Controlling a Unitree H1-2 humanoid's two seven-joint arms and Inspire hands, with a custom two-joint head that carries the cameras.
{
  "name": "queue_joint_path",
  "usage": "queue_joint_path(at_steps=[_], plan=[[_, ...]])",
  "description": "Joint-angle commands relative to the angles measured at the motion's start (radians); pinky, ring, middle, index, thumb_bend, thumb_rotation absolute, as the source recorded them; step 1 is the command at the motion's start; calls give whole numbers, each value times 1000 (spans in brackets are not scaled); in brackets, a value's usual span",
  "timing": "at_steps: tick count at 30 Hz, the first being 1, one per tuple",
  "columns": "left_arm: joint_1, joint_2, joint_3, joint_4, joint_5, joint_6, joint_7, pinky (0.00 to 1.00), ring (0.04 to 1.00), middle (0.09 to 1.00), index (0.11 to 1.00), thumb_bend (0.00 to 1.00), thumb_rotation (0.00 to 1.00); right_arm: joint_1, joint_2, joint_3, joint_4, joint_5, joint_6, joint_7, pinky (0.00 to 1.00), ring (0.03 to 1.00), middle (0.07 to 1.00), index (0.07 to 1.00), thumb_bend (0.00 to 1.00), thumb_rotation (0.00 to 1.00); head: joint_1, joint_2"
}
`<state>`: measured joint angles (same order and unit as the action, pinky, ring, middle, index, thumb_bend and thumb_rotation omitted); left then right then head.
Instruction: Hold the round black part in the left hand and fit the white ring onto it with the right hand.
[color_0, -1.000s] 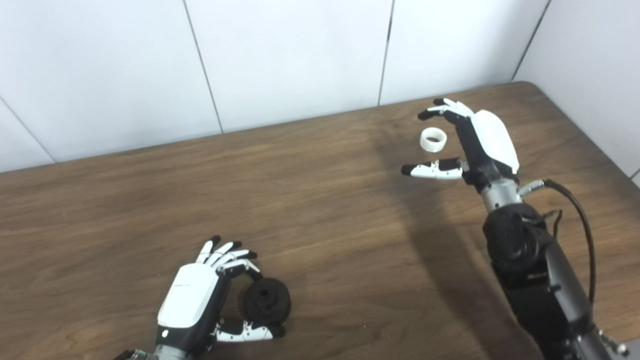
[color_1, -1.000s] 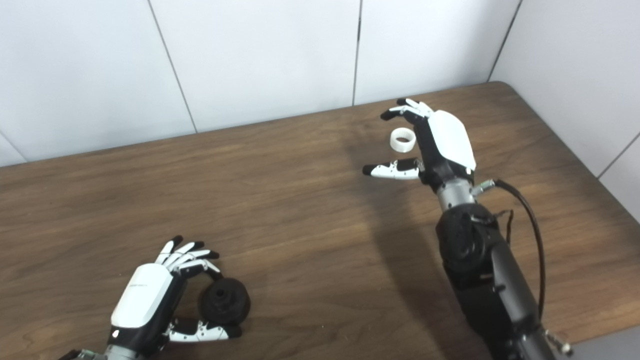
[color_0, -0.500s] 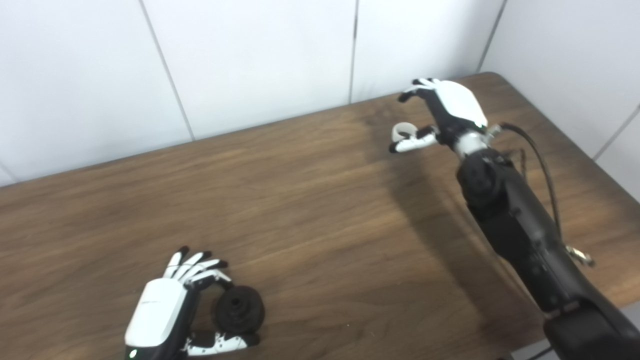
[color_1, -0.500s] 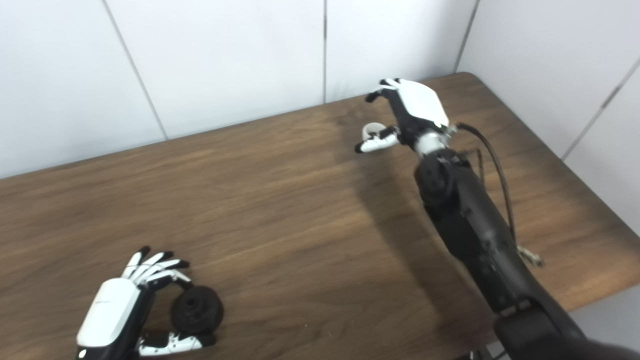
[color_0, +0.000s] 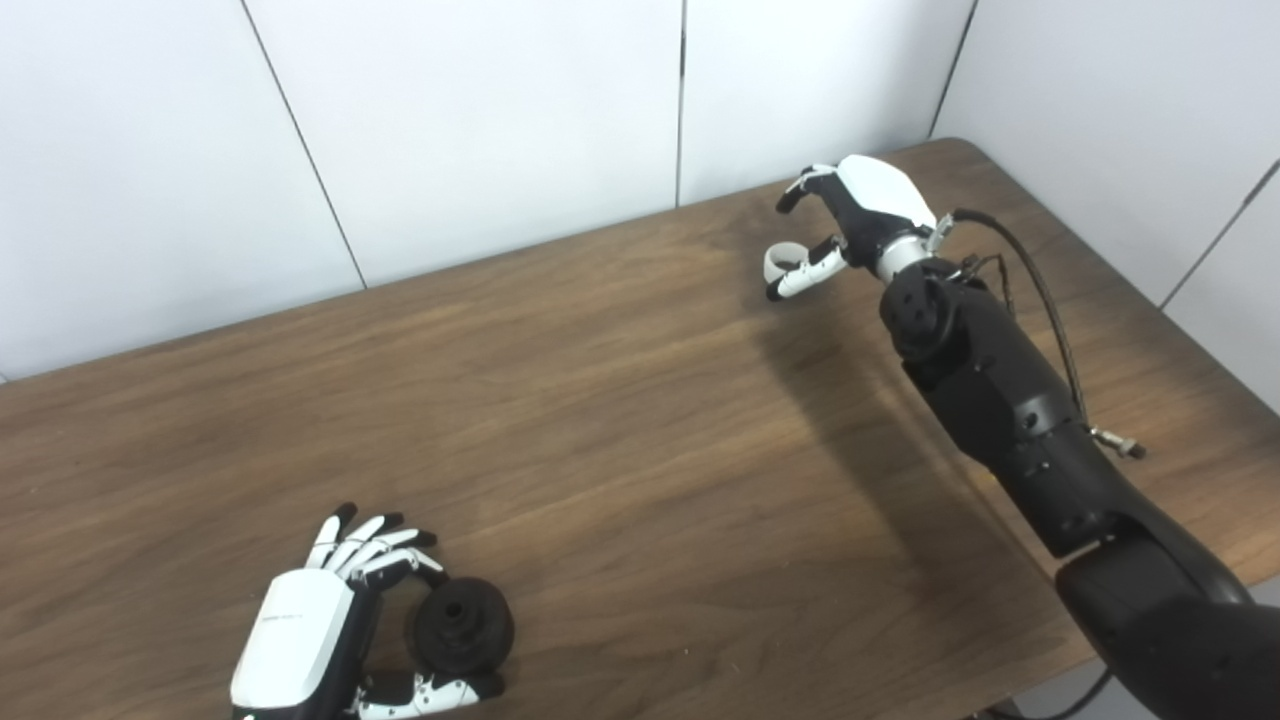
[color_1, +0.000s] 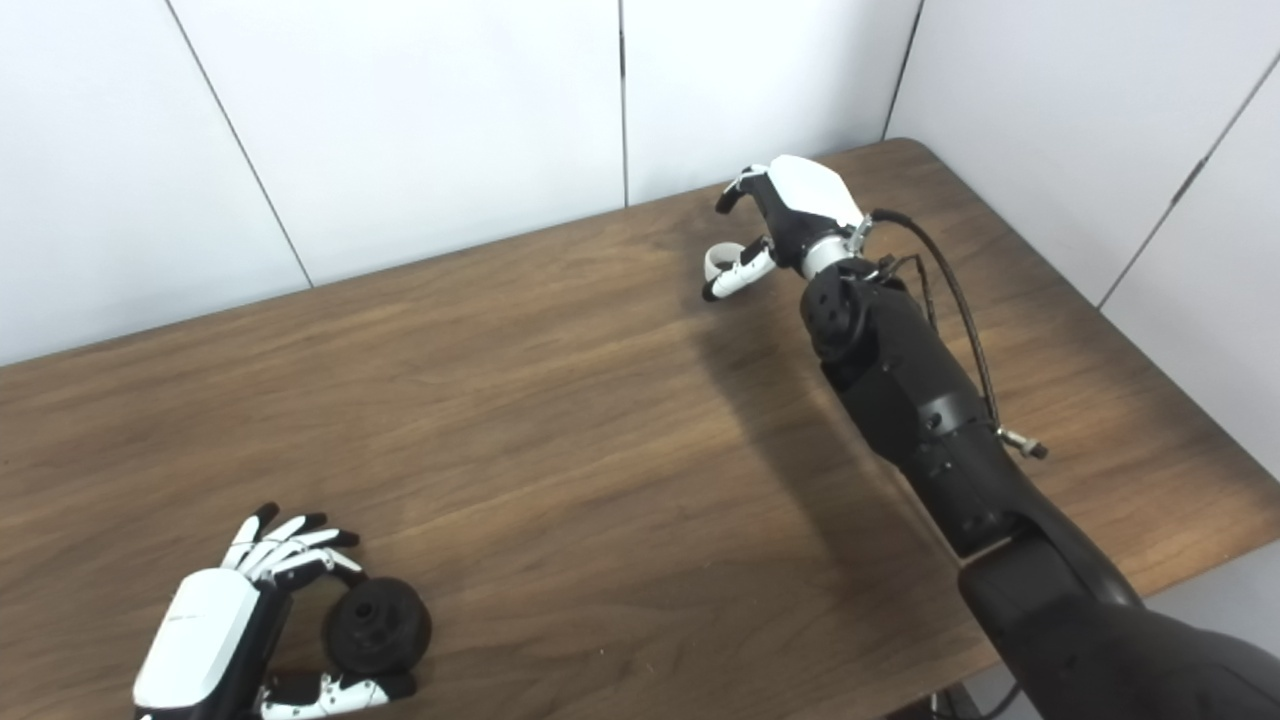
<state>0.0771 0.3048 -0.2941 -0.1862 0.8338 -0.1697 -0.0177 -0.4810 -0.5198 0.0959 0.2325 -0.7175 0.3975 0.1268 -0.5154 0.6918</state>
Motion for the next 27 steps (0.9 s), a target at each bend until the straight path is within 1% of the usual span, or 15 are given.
queue_joint_path(at_steps=[1,6,10,18,23,27], plan=[[7,27,5,7,16,14,-22,1000,880,771,483,524,53,-60,-46,-2,-8,-4,10,3,962,963,908,697,809,233,-2,1],[10,25,7,5,6,14,-25,1000,882,769,483,524,52,-75,-51,14,16,-1,27,16,949,959,904,673,811,228,-1,0],[13,25,7,0,2,17,-30,1000,881,769,483,524,51,-89,-50,23,36,-1,48,23,952,959,906,672,804,226,-2,-1],[13,24,6,-4,12,17,-26,1000,879,770,484,524,52,-111,-52,27,71,10,66,24,964,970,906,668,803,226,-1,-1],[15,22,6,-5,0,15,-27,1000,885,772,484,524,51,-117,-56,39,83,8,63,25,957,965,894,665,799,226,-1,-1],[15,22,6,-6,-1,15,-28,1000,878,765,483,524,51,-120,-54,42,95,16,52,12,941,954,883,657,800,219,-1,-1]])
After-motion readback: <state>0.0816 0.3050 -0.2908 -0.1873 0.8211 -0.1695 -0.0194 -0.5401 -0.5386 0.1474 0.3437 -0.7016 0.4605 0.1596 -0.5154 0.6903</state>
